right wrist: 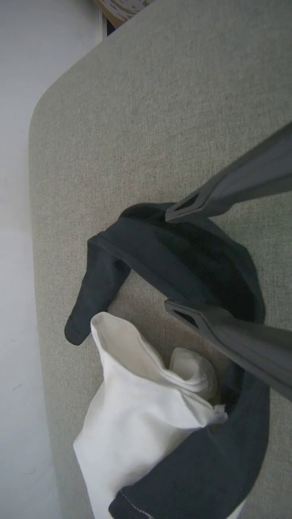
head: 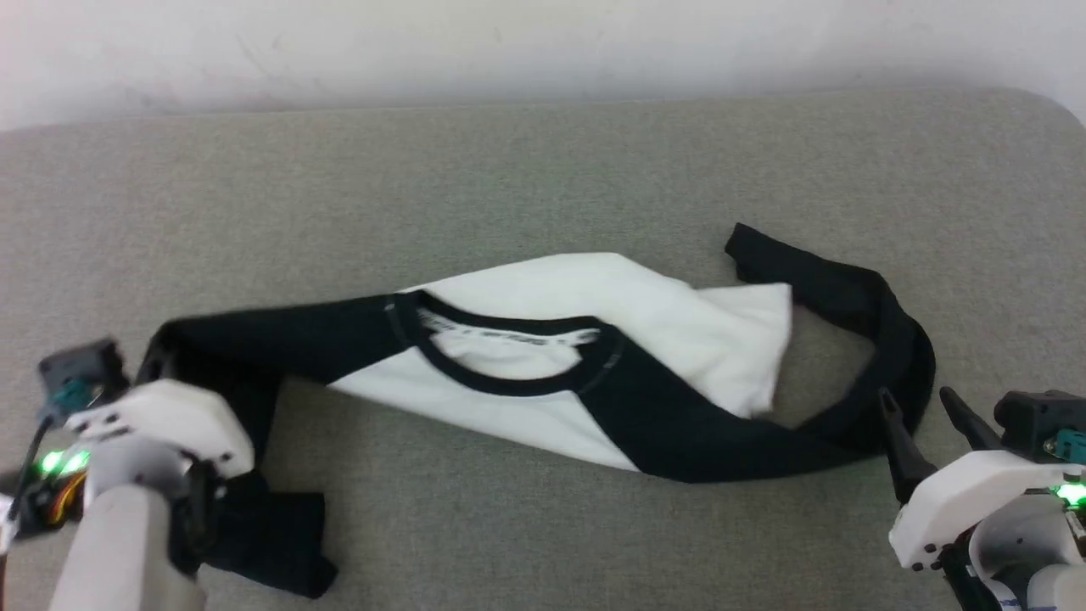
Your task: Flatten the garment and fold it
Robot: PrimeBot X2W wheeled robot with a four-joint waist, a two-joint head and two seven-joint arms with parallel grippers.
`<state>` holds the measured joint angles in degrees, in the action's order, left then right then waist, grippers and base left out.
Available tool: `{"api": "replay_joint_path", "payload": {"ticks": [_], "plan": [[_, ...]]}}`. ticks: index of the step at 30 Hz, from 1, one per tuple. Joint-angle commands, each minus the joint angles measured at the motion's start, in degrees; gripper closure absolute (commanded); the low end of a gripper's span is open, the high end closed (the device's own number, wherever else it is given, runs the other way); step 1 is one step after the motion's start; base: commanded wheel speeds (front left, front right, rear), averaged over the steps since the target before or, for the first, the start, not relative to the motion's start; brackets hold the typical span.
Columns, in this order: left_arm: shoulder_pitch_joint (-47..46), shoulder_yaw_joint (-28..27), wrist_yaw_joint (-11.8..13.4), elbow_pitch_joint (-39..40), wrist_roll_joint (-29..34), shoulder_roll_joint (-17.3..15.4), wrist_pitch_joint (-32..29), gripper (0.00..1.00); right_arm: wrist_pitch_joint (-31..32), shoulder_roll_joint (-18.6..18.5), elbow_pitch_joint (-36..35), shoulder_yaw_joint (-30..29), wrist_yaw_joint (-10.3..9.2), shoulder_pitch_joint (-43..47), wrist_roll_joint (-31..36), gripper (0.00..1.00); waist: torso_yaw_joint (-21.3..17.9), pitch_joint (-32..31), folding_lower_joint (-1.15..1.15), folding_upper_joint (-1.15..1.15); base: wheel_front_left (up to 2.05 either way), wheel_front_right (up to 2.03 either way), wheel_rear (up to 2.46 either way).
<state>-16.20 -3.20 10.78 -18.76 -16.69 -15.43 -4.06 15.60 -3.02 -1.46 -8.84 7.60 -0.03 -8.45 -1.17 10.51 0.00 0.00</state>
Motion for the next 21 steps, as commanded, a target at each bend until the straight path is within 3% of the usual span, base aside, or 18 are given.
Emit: {"api": "replay_joint_path", "payload": {"ticks": [1, 4, 5, 6, 13, 17, 21], "plan": [[1.01, -0.42, 0.49, -0.42, -0.2, -0.33, 0.35, 1.0, -0.06, 0.14, -0.29, 0.17, -0.11, -0.99, 0.39, 0.0, 0.45, -0.28, 0.0, 0.0, 0.0, 0.0, 0.0], [2.34, -1.65, 0.67, -2.39, -1.77, 0.14, 0.59, 1.0, 0.33, 0.14, -0.49, 0.97, -0.11, -1.09, 1.29, 0.0, 1.08, -0.67, 0.0, 0.0, 0.0, 0.0, 0.0], [2.71, -1.44, -0.23, -2.61, -2.55, 0.65, 0.67, 0.18, 0.35, 0.14, -0.69, 1.72, -0.11, -1.18, 1.63, 0.0, 1.3, -0.83, 0.0, 0.0, 0.0, 0.0, 0.0], [3.07, -1.23, -1.1, -2.67, -3.28, 1.2, 0.95, 0.0, 0.27, 0.14, -0.97, 2.7, -0.11, -1.33, 2.01, 0.0, 1.52, -1.02, 0.0, 0.0, 0.0, 0.0, 0.0], [6.9, -0.54, -4.88, 0.32, -5.97, 5.33, 9.74, 0.0, 0.12, -0.46, -1.71, 12.11, -0.11, -4.3, 3.36, 0.0, 2.81, -2.28, 0.0, 0.0, 0.0, 0.0, 0.0], [8.71, 1.25, -6.65, 3.28, -4.63, 7.29, 16.76, 0.0, 0.38, -2.71, 0.28, 18.9, -0.11, -8.32, 1.83, 0.0, 3.99, -2.18, 0.0, 0.0, 0.0, 0.0, 0.0], [9.57, 3.1, -7.23, 6.68, -1.99, 9.2, 18.82, 0.0, 1.24, -4.1, 4.57, 25.16, -0.11, -13.93, -0.45, 0.0, 5.54, -1.43, 0.0, 0.0, 0.0, 0.0, 0.0]]}}
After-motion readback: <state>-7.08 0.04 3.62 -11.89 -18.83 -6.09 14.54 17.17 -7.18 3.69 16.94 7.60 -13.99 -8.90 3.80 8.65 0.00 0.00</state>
